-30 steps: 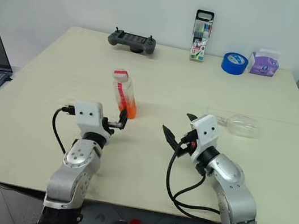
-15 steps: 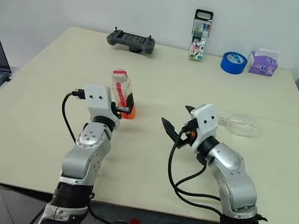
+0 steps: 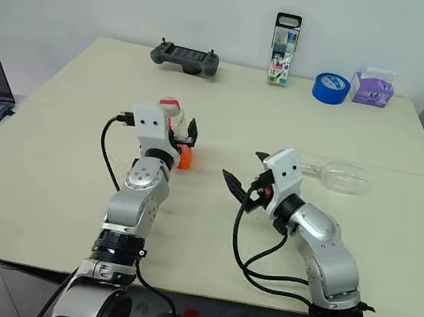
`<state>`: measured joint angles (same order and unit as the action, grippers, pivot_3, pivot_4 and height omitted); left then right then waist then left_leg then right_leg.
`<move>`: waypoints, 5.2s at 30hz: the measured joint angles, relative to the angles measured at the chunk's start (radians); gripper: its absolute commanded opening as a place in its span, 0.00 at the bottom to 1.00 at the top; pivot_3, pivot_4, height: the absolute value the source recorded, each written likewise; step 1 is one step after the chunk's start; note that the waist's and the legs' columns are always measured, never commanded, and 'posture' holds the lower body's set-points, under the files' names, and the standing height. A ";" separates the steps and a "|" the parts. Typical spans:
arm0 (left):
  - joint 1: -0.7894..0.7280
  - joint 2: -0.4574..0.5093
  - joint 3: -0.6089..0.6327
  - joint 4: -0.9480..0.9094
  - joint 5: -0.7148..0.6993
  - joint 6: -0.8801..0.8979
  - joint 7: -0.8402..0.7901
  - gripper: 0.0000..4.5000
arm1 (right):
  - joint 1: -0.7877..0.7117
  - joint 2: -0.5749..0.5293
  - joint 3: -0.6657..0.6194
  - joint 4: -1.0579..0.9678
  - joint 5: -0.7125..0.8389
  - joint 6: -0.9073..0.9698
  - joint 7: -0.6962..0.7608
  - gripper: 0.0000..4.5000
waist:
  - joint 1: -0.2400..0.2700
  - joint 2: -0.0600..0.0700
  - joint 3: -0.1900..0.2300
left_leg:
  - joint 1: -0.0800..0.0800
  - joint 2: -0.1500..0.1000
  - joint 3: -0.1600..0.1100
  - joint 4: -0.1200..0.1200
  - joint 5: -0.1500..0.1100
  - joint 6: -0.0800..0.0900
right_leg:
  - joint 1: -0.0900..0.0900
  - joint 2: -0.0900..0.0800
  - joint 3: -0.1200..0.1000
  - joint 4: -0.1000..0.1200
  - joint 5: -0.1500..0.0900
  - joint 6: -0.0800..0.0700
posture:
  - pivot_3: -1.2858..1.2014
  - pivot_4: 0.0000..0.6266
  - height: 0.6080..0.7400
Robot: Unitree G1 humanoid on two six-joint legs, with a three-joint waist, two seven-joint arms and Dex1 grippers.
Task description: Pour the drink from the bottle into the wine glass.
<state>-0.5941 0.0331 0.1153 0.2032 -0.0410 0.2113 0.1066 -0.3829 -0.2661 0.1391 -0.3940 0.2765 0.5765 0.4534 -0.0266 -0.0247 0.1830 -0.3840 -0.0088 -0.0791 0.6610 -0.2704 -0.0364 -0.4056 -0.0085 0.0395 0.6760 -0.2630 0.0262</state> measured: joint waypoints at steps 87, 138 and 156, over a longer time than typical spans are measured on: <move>0.332 0.228 -0.235 -0.635 -0.271 0.285 -0.530 0.40 | -0.223 0.152 -0.056 -0.257 0.254 0.571 -0.327 0.83 | -0.005 0.003 0.002 | -0.002 0.002 -0.001 -0.002 0.000 -0.002 | -0.002 -0.002 0.001 -0.001 -0.003 0.004 | 0.52 0.24 1.00; 0.286 0.200 -0.238 -0.568 -0.247 0.236 -0.555 0.40 | -0.309 0.076 -0.047 -0.278 0.251 0.601 -0.233 0.95 | -0.001 0.007 0.006 | -0.014 0.000 -0.003 -0.001 0.000 -0.001 | -0.007 -0.007 0.000 -0.011 0.004 0.000 | 0.52 0.24 1.00; 0.273 0.197 -0.248 -0.547 -0.235 0.214 -0.559 0.40 | -0.294 0.212 -0.041 -0.308 0.194 0.728 -0.435 0.91 | -0.004 0.007 0.006 | -0.014 0.000 -0.002 -0.001 0.000 0.000 | -0.007 -0.006 -0.001 -0.010 0.004 0.000 | 0.52 0.24 1.00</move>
<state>-0.3208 0.2304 -0.1325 -0.3437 -0.2762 0.4254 -0.4522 -0.6772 -0.0543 0.0977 -0.7016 0.4701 1.3048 0.0184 -0.0305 -0.0178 0.1887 -0.3977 -0.0090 -0.0813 0.6604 -0.2705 -0.0367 -0.4129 -0.0148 0.0383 0.6656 -0.2592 0.0267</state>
